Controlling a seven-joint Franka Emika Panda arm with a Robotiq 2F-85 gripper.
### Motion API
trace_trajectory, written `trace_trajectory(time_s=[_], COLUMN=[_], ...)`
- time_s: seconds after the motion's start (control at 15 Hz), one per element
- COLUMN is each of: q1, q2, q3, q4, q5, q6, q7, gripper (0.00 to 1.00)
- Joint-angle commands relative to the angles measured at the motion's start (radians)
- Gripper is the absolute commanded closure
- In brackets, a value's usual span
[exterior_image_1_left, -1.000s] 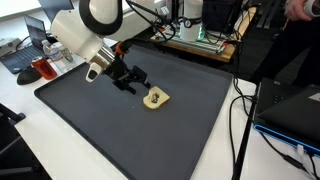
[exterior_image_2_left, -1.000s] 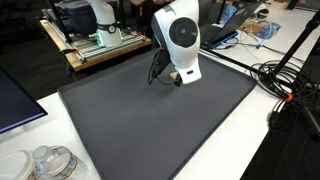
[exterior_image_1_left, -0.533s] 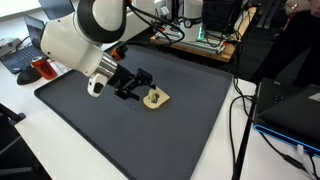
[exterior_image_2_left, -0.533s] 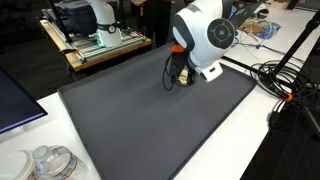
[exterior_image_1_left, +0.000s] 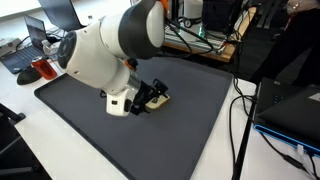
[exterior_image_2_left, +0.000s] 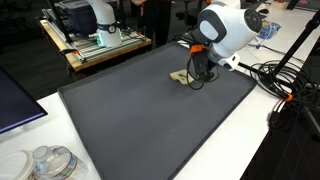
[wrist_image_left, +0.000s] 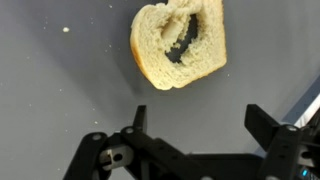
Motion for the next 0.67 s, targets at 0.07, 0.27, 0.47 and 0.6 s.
trace_trajectory(time_s=[0.07,0.27,0.47,0.6], q1=[0.116,0.181,0.229,0.265], q2=[0.011,-0.005,-0.008,-0.012], q3=[-0.054,-0.1,-0.152,-0.19], q4=[0.045,0.023,0.013,0.002], q5=[-0.15,-0.205,-0.25,-0.291], q6=[-0.027,0.009,0.047,0.06], q7=[0.083,0.214,0.342,0.418], gripper=[0.0,0.0,0.0,0.0])
